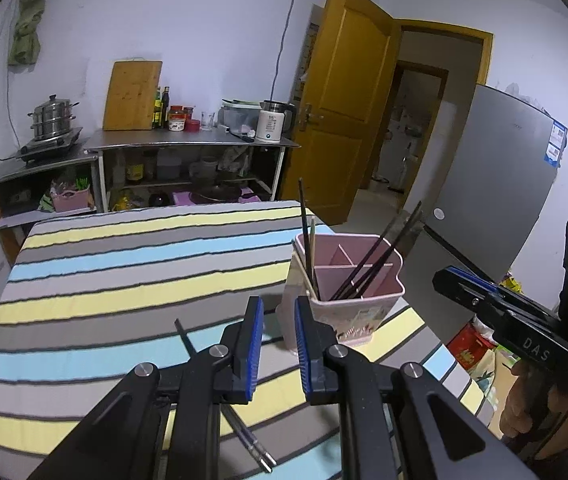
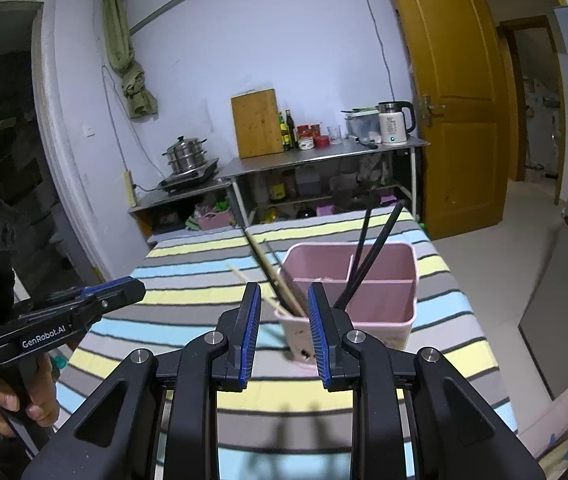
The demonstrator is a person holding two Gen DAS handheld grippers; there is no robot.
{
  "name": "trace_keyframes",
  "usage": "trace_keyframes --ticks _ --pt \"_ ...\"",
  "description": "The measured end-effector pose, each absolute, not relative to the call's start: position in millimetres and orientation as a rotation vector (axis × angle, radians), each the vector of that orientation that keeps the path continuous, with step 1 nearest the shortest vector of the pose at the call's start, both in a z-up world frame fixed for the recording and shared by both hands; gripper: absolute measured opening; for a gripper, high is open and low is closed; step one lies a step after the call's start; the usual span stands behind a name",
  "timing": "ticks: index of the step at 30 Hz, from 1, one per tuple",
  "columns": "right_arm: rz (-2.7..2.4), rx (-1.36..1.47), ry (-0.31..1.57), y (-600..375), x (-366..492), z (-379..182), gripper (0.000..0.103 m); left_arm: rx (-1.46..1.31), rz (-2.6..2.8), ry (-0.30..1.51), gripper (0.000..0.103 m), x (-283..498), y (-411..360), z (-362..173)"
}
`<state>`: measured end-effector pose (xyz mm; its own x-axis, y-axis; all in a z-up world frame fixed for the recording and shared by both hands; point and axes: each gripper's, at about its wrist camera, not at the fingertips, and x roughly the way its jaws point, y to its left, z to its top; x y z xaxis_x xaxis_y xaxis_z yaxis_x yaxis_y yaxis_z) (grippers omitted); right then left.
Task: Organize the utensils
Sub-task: 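Move both open grippers back to the last black chopstick on the cloth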
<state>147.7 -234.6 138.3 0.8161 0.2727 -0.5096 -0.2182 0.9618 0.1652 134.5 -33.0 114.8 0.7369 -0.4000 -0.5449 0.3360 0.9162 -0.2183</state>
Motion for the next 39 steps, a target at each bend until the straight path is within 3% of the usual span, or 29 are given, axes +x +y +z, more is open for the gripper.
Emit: trace_keyframes --ticks 19,39 --pt "0.342 0.047 0.66 -194.4 140.3 99.8 0.025 -0.143 -0.337 0.702 0.015 125.8 -4.0 69.5" --pt "0.444 -0.025 0.928 -132.5 185.9 -7.9 0.025 -0.278 -0.219 0.902 0.015 156.6 50.0 -27.0"
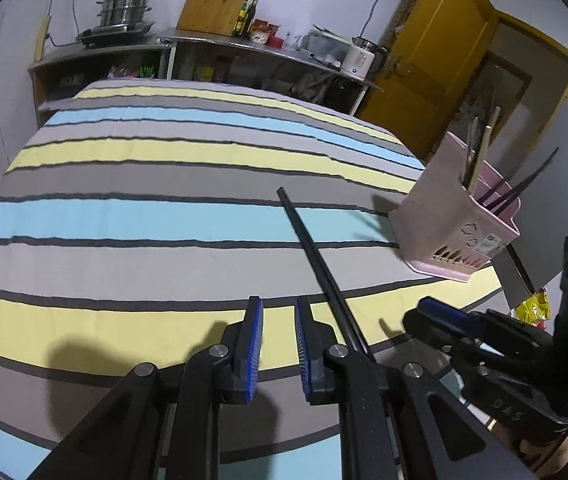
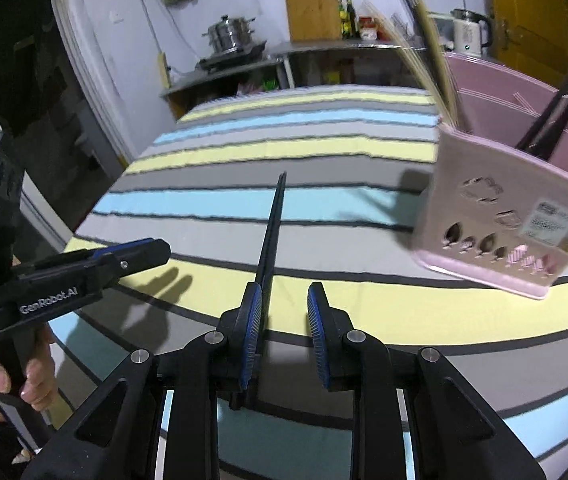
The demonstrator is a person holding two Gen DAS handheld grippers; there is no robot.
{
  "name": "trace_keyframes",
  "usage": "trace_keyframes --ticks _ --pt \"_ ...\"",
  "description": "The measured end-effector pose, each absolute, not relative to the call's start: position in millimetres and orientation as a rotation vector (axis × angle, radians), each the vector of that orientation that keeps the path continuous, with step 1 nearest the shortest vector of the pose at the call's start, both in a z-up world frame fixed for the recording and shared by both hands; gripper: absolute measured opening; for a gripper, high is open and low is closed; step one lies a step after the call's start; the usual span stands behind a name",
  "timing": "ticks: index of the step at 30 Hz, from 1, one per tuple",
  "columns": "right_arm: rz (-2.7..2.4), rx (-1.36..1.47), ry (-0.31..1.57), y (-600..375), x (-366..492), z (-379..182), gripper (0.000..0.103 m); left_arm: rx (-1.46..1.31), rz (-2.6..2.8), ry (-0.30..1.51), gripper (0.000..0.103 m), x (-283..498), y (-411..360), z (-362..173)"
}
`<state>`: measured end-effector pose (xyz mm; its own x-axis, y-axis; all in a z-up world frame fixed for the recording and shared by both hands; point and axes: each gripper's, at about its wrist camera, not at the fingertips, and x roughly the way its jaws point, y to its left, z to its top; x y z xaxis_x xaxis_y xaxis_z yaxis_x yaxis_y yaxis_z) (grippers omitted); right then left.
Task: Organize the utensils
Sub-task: 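Move both open grippers back to the last black chopstick on the cloth, then close the right gripper on a black chopstick while the left gripper grasps another black chopstick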
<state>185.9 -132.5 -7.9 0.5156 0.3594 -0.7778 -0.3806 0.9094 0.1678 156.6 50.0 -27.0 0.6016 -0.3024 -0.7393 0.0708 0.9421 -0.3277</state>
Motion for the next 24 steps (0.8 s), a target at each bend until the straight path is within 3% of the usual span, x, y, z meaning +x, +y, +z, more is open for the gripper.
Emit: trace_keyframes --ticks 19,24 --pt "0.463 -0.075 0.993 -110.0 207.3 -46.6 0.019 -0.321 -0.249 0.942 0.015 181.6 43.4 -44.1" --pt "0.469 -0.099 0.975 -108.5 199.7 -45.4 0.006 -0.314 -0.266 0.967 0.015 198.4 27.1 -50.3"
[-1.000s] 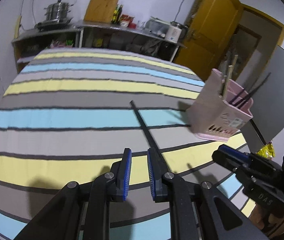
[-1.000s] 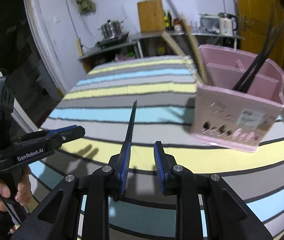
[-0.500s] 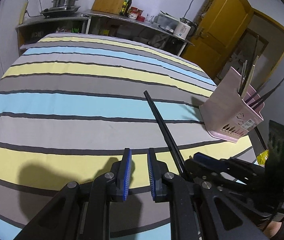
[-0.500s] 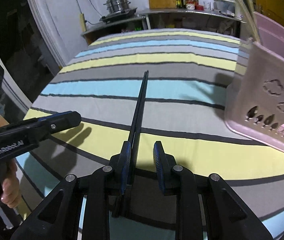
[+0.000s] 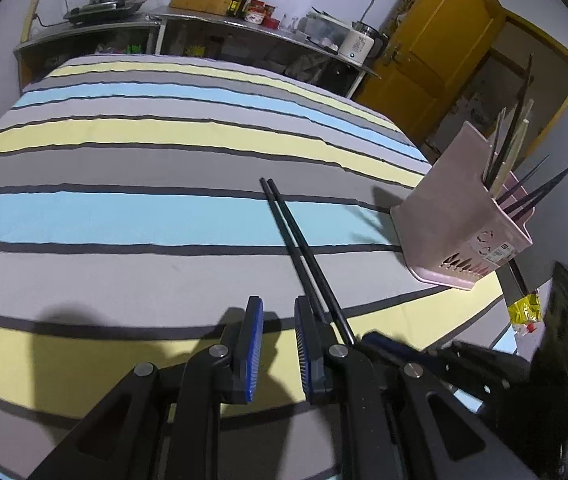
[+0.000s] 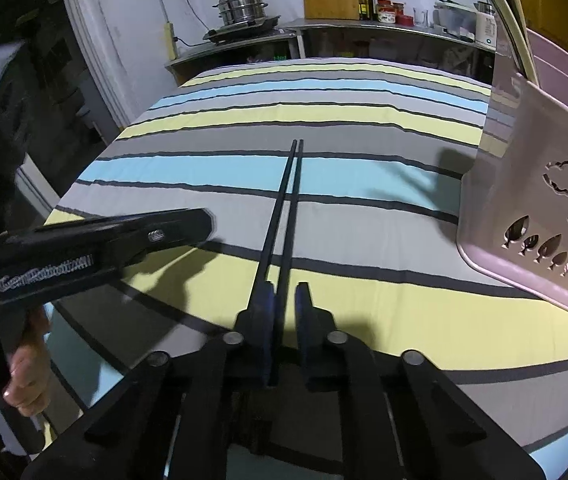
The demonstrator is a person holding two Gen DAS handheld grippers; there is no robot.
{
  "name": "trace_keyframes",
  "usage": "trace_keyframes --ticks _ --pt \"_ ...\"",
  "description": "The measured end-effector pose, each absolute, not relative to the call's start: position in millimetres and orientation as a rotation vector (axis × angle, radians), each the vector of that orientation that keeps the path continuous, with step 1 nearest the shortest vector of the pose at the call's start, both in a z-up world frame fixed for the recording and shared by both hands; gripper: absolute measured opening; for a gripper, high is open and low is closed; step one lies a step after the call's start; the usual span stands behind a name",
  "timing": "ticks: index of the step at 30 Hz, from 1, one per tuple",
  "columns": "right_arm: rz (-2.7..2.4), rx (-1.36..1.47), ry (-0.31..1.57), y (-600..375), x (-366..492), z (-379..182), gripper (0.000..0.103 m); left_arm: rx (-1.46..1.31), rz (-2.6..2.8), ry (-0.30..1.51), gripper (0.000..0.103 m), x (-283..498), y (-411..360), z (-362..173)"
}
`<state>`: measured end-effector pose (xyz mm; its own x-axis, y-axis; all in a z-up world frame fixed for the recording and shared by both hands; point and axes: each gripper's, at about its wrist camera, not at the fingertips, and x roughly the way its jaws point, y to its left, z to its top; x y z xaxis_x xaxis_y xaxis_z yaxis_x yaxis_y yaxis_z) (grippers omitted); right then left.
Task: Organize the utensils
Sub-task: 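Close the right gripper on a black chopstick while the left gripper grasps another black chopstick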
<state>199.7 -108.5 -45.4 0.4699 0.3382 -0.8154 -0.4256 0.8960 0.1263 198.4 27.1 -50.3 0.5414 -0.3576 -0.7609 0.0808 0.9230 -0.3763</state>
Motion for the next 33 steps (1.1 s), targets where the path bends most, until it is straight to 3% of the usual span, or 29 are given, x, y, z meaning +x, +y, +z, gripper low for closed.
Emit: trace_keyframes --ticks 14,18,33 --pt "0.433 -0.05 0.976 -129.2 187.9 -43.5 0.004 -0.201 -0.217 0.968 0.016 227.9 -8.8 -60.5" --pt "0.42 -0.037 0.98 -131.9 183.6 -42.9 0.004 -0.158 -0.226 0.97 0.008 222.2 -11.2 -59.7" --pt "0.379 0.023 1.009 -163.3 127.1 -38.5 0.004 -0.13 -0.237 0.997 0.008 123.8 16.7 -56.9"
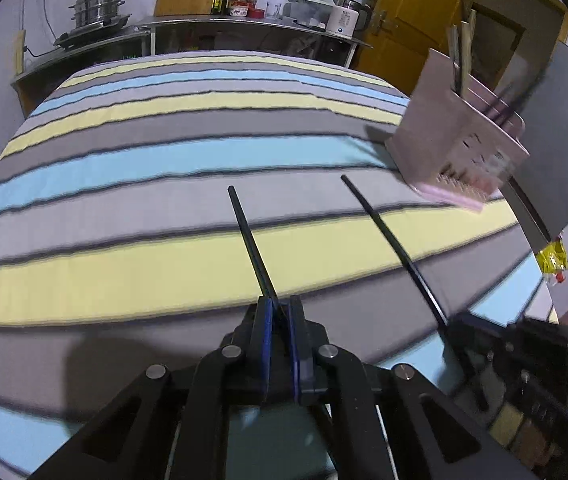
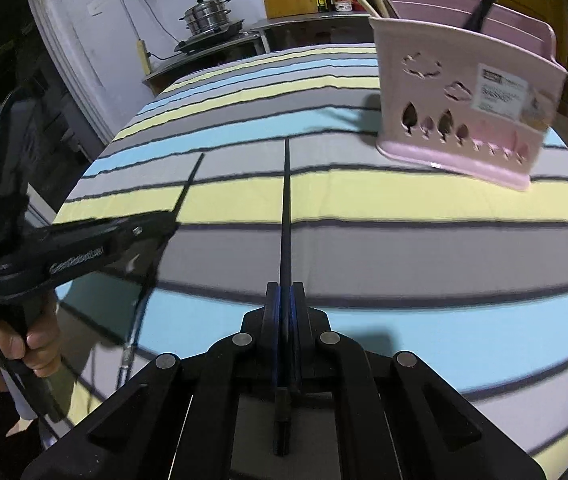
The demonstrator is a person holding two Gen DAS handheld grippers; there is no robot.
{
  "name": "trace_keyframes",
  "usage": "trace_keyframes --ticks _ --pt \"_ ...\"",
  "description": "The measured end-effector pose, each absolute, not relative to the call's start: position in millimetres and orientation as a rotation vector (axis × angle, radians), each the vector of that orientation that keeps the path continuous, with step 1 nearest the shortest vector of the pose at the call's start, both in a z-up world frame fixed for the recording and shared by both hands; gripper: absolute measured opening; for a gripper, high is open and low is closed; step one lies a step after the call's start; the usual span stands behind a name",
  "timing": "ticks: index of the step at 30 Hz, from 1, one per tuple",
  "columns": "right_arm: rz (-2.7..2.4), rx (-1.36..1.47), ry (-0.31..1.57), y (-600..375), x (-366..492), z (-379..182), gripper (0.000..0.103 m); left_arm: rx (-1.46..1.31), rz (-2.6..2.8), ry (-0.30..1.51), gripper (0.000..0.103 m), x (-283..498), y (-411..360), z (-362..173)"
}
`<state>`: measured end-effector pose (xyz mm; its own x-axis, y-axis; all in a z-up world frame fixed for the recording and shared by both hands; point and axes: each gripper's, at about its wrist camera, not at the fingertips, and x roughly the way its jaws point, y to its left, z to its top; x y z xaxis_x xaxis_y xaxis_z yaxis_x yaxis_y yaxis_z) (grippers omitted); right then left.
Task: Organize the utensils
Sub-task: 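Close the right gripper on a black chopstick while the left gripper grasps another black chopstick, then lift both black chopsticks upright and carry them toward the pink holder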
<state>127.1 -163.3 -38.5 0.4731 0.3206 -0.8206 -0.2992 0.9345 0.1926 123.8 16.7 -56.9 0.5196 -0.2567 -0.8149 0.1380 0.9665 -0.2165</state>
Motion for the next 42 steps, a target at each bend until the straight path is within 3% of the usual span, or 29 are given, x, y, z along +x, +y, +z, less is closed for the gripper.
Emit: trace_keyframes --ticks 10,23,27,31,42 --pt "0.403 -0.004 1.0 -154.8 143.8 -30.8 0.013 -0.176 -0.229 1.02 0.008 130.6 25.0 -54.3" --pt "0.396 -0.054 1.023 -131.9 204.7 -46.5 0.013 -0.196 -0.196 1.013 0.008 158.0 20.4 -57.9" --pt "0.398 -0.079 1.016 -128.7 207.3 -46.6 0.013 -0.181 -0.186 1.008 0.008 161.0 16.7 -57.8" --pt "0.395 -0.1 1.02 -126.6 211.0 -46.4 0.006 -0.141 -0.169 1.01 0.008 164.2 10.7 -56.9" --pt "0.433 -0.067 1.001 -129.6 208.0 -27.7 0.005 -0.168 -0.22 1.03 0.006 165.7 10.8 -51.5"
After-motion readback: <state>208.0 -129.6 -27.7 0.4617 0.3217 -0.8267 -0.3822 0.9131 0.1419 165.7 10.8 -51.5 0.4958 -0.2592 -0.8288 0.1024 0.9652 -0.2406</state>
